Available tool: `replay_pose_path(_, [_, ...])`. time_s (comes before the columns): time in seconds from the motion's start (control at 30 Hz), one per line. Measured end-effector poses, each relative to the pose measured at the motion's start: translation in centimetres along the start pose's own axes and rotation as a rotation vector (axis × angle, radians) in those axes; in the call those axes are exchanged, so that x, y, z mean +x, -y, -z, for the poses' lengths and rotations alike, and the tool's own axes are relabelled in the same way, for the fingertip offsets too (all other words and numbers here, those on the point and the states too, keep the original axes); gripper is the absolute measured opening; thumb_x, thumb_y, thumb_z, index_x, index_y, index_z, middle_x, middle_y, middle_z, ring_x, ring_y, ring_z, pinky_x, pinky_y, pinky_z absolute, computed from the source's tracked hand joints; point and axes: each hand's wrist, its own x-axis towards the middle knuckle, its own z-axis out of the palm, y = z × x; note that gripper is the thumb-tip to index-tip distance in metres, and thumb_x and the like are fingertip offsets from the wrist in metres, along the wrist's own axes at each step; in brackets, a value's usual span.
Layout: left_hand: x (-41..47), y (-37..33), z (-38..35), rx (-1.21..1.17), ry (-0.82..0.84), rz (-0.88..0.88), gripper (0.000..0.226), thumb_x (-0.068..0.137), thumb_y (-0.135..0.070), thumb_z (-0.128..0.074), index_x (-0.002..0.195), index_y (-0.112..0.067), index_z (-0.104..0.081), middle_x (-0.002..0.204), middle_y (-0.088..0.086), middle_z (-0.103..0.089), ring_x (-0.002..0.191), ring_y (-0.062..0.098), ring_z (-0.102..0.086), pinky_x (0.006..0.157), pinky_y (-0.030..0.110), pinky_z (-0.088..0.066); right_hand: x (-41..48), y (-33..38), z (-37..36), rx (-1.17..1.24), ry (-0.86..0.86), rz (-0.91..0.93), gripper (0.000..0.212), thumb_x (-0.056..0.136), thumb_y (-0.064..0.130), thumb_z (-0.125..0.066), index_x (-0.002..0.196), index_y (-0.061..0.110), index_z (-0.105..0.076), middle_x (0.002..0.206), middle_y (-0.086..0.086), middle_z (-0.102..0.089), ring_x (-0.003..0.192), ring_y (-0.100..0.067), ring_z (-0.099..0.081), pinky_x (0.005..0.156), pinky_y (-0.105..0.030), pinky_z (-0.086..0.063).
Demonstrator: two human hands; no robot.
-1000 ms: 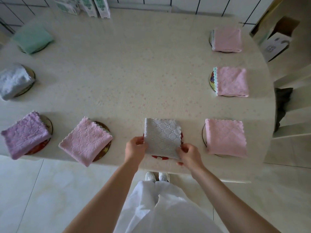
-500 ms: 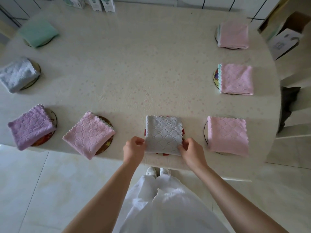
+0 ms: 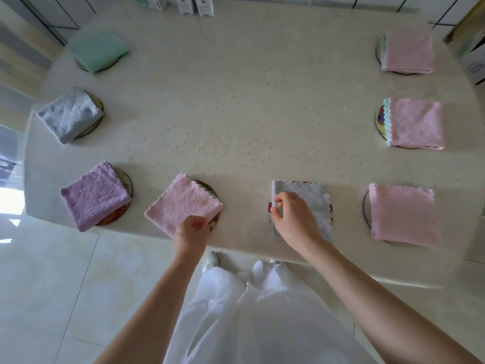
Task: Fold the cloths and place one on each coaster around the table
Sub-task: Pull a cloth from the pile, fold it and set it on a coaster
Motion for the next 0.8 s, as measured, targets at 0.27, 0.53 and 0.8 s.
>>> replay_pose_path(0.27, [4.3,3.3,7.4,0.159,0.174,-0.127,0.012,0.082,-0.006,-0.059,0.085,-0.016,-0.064,0.078,0.001,-0.067,0.073,0.022,-0.063,0.057,0.024,-0.047,0.7,9.0,-7.4,0.092,-0.025,-0.080,0.019,0.091,0.022,-0.054,0.107,0.012,-0.056,0.107,-0.005,-0.057,0.095,-0.021,-0.057,0.081,-0.033,-0.048])
replay_pose_path(0.53, [6.8,4.9,10.5,-0.177,0.253,0.167,0.008,0.084,-0.006,-0.058,0.087,-0.004,-0.065,0.075,0.012,-0.071,0.068,0.021,-0.066,0.077,0.042,-0.058,1.7,13.3,-10.3,0.012,-0.012,-0.146,0.030,0.090,0.018,-0.051,0.118,0.009,-0.054,0.120,-0.011,-0.054,0.103,-0.027,-0.055,0.087,-0.035,-0.046])
replay_pose_path(0.8, [5.7,4.6,10.2,-0.467,0.371,0.386,0.015,0.085,0.003,-0.057,0.072,0.001,-0.063,0.080,0.019,-0.063,0.076,0.026,-0.056,0.078,0.034,-0.048,3.0,13.9,-10.4,-0.083,0.076,-0.179,0.037,0.091,0.028,-0.052,0.123,0.009,-0.052,0.120,-0.013,-0.056,0.106,-0.032,-0.055,0.088,-0.040,-0.048])
